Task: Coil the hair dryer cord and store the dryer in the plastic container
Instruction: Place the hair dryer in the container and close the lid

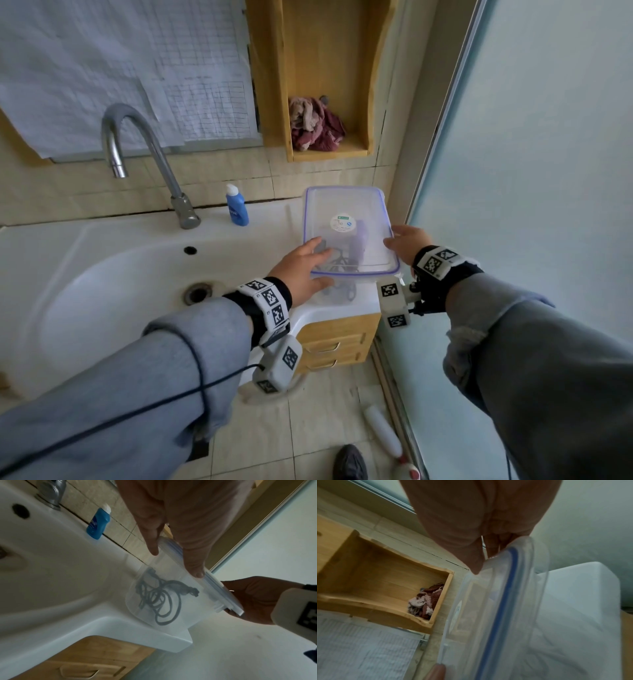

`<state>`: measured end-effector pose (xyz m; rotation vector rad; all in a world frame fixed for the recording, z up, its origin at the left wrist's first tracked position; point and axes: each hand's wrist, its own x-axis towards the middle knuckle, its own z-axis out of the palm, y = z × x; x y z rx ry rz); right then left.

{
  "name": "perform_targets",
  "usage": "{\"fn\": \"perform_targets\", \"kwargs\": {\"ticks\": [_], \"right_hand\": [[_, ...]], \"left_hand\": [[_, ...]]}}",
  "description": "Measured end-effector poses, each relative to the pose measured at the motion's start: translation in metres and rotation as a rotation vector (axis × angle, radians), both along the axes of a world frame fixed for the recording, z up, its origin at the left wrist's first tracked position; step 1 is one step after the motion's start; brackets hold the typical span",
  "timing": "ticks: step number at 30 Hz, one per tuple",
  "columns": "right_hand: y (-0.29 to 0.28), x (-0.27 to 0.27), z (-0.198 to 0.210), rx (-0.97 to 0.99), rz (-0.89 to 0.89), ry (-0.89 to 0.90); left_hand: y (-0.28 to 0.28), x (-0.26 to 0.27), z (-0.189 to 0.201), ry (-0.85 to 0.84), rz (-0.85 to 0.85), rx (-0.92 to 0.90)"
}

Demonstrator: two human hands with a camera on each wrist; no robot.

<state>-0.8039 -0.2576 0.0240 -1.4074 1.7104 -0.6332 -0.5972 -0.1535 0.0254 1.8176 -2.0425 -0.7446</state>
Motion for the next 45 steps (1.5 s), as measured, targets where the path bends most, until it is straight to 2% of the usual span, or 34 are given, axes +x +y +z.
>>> {"fn": "perform_targets", "kwargs": {"ticks": [5,10,20,25,36,40,45], "right_hand": [[-0.001,0.0,-0.004,0.086,-0.054,-0.03],[-0.017,0.009,0.001,0.078,-0.051,-0.052],[-0.08,0.031,0.006,0.107,-0.009,-0.032],[-0.113,0.039,0.01,0.104,0.073,0.045],[-0.152,0.05,0.001,0.096,-0.036,-0.208],[-0.155,0.049,-0.001,0.112,-0.042,-0.252],[-0.147,0.047,0.0,0.096,-0.033,-0.21]], "left_hand": [[-0.004,0.002,0.001,-0.008,0.019,0.035],[-0.017,0.005,0.006,0.021,0.052,0.068],[-0.072,0.018,0.005,0.031,0.12,0.08],[-0.1,0.021,0.004,0.038,0.16,0.076],[-0.138,0.027,0.004,0.108,0.211,0.071],[-0.141,0.028,0.003,0.121,0.226,0.068],[-0.14,0.027,0.008,0.13,0.217,0.107]]}}
